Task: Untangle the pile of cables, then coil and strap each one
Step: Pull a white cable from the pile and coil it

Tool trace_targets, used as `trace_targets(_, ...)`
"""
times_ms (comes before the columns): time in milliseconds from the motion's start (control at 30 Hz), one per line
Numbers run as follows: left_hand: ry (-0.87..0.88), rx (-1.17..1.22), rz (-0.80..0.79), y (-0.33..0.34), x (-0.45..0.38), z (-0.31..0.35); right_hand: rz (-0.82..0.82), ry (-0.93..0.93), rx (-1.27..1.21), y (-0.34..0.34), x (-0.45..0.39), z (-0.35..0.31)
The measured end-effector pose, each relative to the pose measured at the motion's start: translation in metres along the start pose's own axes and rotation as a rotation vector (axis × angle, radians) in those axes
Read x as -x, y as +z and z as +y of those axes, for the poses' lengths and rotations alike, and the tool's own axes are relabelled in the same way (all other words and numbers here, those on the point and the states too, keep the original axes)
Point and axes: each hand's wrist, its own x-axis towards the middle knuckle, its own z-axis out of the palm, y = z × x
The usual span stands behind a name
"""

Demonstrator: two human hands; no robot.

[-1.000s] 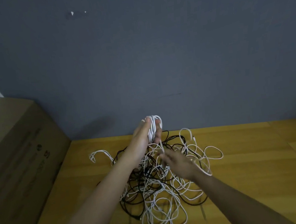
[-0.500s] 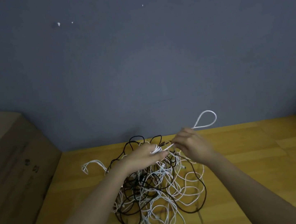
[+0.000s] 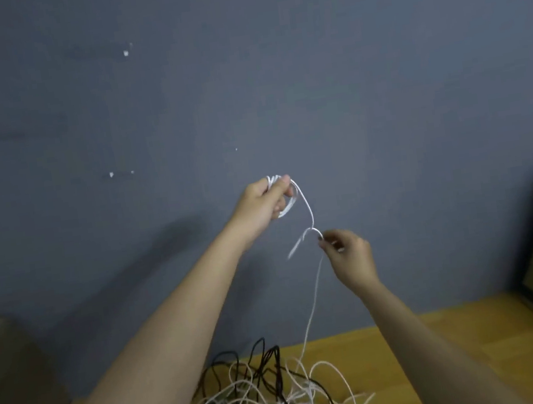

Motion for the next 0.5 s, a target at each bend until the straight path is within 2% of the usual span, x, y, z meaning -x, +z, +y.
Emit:
trace_targets(67,0.031,0.026,0.049,0.002,-0.013,0.013,-0.054,0.131,-0.021,-0.007,-0.006,0.006)
trace_targets(133,0.053,0.062,0.102,0.006,-0.024,0.029,-0.108,0.169,0.032,-0.012,-0.015,0.009)
trace_targets(233,0.095,0.212,0.235,0.008,-0.039,0.061,-0.094,0.284,0.069,-0.019,-0.020,0.018)
trace_targets(300,0.157,0.183,0.198,0.007,-0.045,0.081,-0.112,0.389,0.095,-0.024,-0.012,0.034)
trace_targets(367,0.192,0.134,0.135,0.009,-0.047,0.091,-0.198,0.437,0.205,-0.028,-0.003,0.047)
trace_targets(500,0.123,0.307,0.257,0.012,-0.048,0.095,-0.348,0.499,0.394,-0.036,0.007,0.058)
